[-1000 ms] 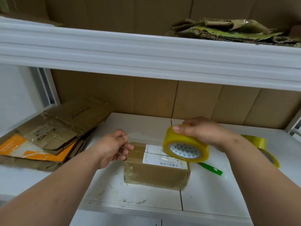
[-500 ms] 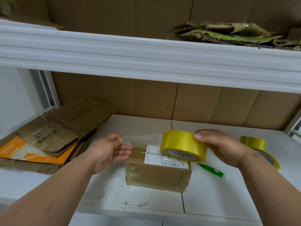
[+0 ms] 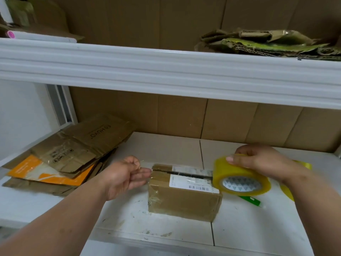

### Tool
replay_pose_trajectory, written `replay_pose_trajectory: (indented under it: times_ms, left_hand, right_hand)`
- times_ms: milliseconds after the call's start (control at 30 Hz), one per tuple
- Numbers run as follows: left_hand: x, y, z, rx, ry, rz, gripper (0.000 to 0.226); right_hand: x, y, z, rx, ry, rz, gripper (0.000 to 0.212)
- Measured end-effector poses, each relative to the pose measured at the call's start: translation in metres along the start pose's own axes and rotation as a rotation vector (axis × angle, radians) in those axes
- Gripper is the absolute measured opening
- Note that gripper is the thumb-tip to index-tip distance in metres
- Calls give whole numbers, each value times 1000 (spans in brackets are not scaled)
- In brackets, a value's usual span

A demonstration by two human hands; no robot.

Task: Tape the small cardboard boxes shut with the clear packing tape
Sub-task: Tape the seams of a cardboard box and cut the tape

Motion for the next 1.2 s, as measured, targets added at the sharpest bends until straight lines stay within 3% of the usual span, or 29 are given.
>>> replay_pose_trajectory:
  times_ms: [133, 367, 600, 700, 900, 967, 1100, 1200]
  left_hand:
    - [-1, 1, -3, -35, 4, 38, 25]
    - [8, -3, -13, -137, -49, 60, 20]
    - [28, -3, -22, -216, -155, -206, 13]
    - [37, -3, -24, -223, -196, -330, 19]
    - [20, 6, -24, -311, 110, -653, 11]
    - [19, 8, -23, -336, 115, -639, 5]
    - [37, 1, -18, -320, -39, -403, 14]
    - [33, 2, -15, -298, -28, -532, 16]
  right_hand:
    - [10, -1, -7, 26, 63, 134, 40]
    - [18, 0, -19, 50, 110, 155, 39]
    - [20, 0, -25, 42, 124, 135, 43]
    - [20, 0, -24, 37, 129, 98, 45]
    - [19, 3, -23, 37, 131, 43, 47]
    - [20, 2, -23, 40, 132, 46, 49]
    - [16, 2, -21, 50, 128, 54, 47]
    - [14, 3, -19, 52, 115, 59, 45]
Point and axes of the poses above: each hand's wrist, its own z-axis away from the middle knuckle, its own y-axis out of the palm, x = y × z, the point moved 4 cm from there along -z, towards the middle knuckle, and after that the axes turned 8 degrees about z, right-handed, at the moved point
